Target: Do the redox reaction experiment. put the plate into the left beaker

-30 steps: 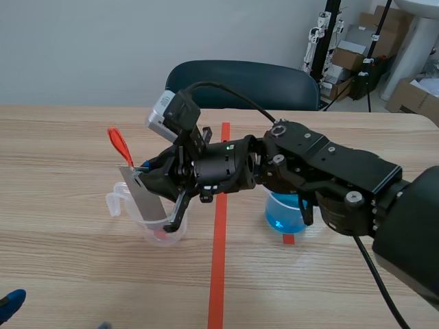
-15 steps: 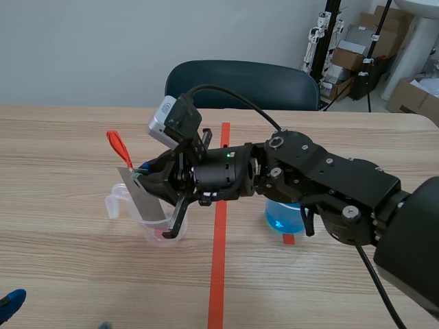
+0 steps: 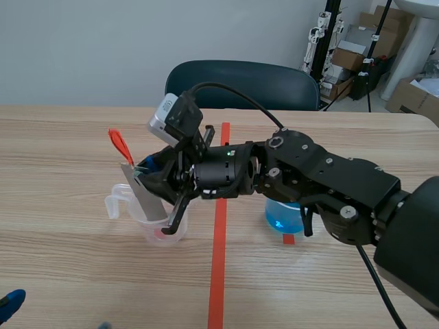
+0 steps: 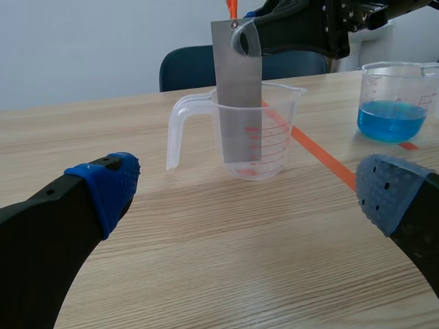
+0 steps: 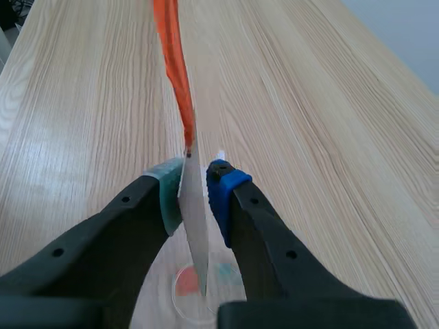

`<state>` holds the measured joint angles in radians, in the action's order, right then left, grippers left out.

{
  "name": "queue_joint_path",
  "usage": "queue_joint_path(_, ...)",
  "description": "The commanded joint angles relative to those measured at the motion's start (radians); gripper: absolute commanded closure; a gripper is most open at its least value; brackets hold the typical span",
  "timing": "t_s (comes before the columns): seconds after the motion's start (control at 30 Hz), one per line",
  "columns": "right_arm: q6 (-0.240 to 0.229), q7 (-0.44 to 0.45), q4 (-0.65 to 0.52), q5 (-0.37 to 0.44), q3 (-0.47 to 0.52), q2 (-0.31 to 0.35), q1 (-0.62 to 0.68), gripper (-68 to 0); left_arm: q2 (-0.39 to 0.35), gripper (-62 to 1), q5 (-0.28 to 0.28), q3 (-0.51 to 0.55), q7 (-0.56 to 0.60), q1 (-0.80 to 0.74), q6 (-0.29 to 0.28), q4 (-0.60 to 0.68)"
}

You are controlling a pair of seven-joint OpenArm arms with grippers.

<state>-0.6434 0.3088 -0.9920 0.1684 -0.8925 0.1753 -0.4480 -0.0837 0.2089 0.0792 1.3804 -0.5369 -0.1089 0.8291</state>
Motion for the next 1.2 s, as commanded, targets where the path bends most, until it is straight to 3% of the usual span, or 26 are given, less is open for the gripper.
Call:
queue_joint_path(0.0,-0.003,0.011,-0.007,-0.010,0.001,0.002,-0.015,-46.2,-0.003,-62.3,-0.005,0.001,0.011,0.000,-0.006,0.021)
queue_joint_path(0.03,-0.002,0.000,-0.007,-0.019,0.001,0.002,-0.014,-63.4,-0.003,-62.3,-0.005,0.001,0.011,0.000,-0.006,0.021)
queue_joint_path(0.07,0.000,-0.006,-0.007,-0.019,0.001,0.002,-0.014,-67.9,-0.003,-62.3,-0.005,0.001,0.011,0.002,-0.006,0.021)
queue_joint_path(1.17,0.001,-0.004,-0.007,-0.020,0.001,0.002,-0.011,-67.9,-0.003,-62.3,-0.005,0.001,0.014,0.005,-0.006,0.021)
